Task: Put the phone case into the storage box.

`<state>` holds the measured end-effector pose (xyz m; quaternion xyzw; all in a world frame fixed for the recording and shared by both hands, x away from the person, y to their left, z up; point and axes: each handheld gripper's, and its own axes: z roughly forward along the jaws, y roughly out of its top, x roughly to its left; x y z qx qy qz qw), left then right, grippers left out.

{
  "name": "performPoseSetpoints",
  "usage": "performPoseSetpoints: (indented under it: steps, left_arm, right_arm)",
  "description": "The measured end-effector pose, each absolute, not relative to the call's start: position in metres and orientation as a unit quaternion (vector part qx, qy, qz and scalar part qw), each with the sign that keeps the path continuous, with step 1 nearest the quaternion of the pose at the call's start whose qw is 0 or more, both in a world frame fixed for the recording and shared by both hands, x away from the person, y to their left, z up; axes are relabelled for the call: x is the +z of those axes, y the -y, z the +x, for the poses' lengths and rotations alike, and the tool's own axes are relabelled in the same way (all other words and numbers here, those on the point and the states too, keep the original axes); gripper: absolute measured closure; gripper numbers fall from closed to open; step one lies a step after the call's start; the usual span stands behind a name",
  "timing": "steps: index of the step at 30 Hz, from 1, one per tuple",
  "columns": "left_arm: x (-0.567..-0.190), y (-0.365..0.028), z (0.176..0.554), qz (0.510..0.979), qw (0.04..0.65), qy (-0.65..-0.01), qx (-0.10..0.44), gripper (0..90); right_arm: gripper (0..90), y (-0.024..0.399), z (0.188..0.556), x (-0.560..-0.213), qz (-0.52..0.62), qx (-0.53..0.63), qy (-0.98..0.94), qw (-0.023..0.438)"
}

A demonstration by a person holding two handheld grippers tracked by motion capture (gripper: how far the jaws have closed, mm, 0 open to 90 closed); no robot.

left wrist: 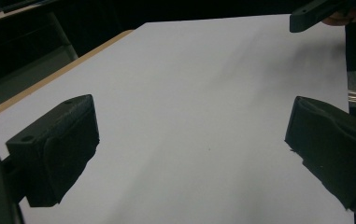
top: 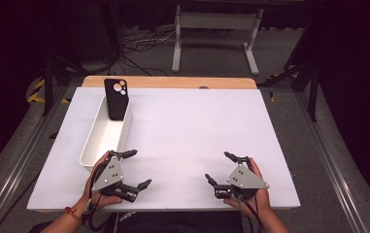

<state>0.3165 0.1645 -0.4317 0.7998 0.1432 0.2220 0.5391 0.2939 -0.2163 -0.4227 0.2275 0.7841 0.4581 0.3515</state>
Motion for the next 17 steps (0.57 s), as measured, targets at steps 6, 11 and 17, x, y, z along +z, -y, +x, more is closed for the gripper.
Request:
performPoseSetpoints:
  steps: [6, 11, 17]
  left_arm:
    - [-0.4319, -0.1637, 0.3174, 0.803, 0.534, -0.141, 0.225, 4.1]
    - [-0.4308, -0.1621, 0.3180, 0.805, 0.531, -0.135, 0.228, 4.1]
    - [-0.4295, -0.1594, 0.3178, 0.804, 0.532, -0.134, 0.228, 4.3]
  right_arm:
    - [12.8, 0.2159, 0.2950, -0.4243, 0.227, 0.455, -0.787, 0.349]
    - [12.5, 0.2171, 0.2966, -0.4264, 0.229, 0.455, -0.789, 0.344]
    - [12.3, 0.2192, 0.2977, -0.4276, 0.231, 0.455, -0.790, 0.341]
